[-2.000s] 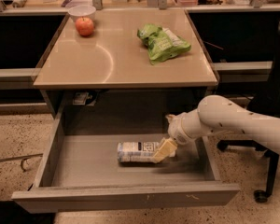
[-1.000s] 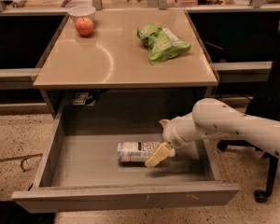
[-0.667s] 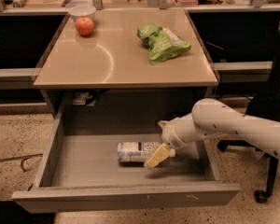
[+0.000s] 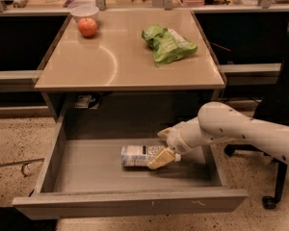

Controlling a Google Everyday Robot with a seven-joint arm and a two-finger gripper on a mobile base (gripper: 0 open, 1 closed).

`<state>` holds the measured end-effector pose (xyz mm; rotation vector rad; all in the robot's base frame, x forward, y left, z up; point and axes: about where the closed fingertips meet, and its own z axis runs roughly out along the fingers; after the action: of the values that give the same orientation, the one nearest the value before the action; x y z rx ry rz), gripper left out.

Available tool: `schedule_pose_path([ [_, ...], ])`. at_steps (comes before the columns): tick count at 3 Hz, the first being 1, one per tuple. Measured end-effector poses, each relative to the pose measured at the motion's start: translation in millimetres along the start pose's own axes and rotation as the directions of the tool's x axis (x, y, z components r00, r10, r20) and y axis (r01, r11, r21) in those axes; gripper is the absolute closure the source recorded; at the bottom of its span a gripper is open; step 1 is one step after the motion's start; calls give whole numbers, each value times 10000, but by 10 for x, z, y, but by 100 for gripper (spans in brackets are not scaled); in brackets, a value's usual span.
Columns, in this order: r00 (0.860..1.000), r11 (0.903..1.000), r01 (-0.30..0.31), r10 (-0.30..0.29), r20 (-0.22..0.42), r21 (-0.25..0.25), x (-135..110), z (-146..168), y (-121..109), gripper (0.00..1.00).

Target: Pick blue plastic bottle from top drawer and place on counter

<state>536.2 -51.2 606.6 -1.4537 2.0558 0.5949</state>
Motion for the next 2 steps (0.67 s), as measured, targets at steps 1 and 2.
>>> schedule_pose_path([
  [1, 10000, 10000, 0, 0, 0, -1, 0, 0, 0, 49],
  [2, 10000, 10000, 0, 0, 0, 0, 0, 0, 0, 72],
])
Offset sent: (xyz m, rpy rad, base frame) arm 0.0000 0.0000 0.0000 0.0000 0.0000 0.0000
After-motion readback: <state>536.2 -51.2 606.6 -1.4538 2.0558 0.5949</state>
